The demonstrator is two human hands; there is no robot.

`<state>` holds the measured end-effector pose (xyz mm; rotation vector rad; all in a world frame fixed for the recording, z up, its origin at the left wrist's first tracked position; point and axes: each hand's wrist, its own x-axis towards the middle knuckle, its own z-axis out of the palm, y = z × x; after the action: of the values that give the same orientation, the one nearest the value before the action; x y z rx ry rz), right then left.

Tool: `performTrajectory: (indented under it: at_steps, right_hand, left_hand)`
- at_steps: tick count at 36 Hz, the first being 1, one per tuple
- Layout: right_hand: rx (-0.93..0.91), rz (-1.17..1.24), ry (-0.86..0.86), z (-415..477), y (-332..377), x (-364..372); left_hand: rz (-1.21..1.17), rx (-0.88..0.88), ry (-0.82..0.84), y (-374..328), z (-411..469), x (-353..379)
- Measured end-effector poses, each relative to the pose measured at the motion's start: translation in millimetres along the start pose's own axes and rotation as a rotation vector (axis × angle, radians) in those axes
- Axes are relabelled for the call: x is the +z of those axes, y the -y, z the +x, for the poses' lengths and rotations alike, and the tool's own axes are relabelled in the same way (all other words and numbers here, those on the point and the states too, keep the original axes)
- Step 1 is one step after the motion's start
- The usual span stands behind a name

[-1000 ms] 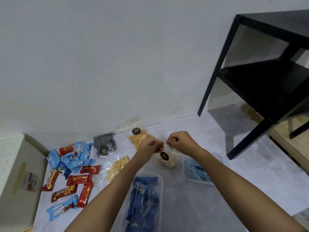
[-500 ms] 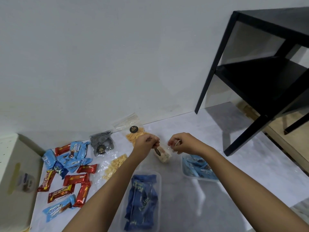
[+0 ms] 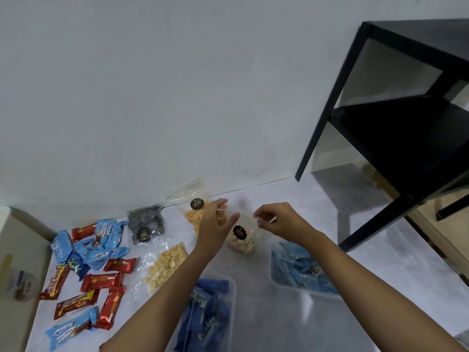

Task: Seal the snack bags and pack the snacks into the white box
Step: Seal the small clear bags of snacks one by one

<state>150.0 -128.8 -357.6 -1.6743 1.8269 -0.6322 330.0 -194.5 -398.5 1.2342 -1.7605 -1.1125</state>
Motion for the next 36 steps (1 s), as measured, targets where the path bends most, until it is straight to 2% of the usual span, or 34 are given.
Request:
performTrajectory:
  at_steps: [5,9,15,24,33,36]
  right_hand:
    - [-0.046,0.038,-0.221,25,-16,-5]
    - [-0.051,0.092,-0.380,50,-26,-8]
    - [-0.029,0.157,-0.482,98,-32,-10]
    - [0.090,0.381,-0.614,134,-24,-5]
    - [0.091,0.294,-0.605,122,-8,-3]
    - [0.076,0.228,-0.589,109,4,7]
  left_hand:
    - [-0.041,0.027,-0.165,2,19,9]
    - [0.022,0.020,-0.191,1,39,13]
    - [0.063,-0.004,-0.291,-4,75,15]
    - [-0.005,-0.081,-0.394,0,110,14]
    - [-0.033,-0.087,-0.285,1,92,-13]
    - [0.068,-0.064,-0.213,11,67,-42]
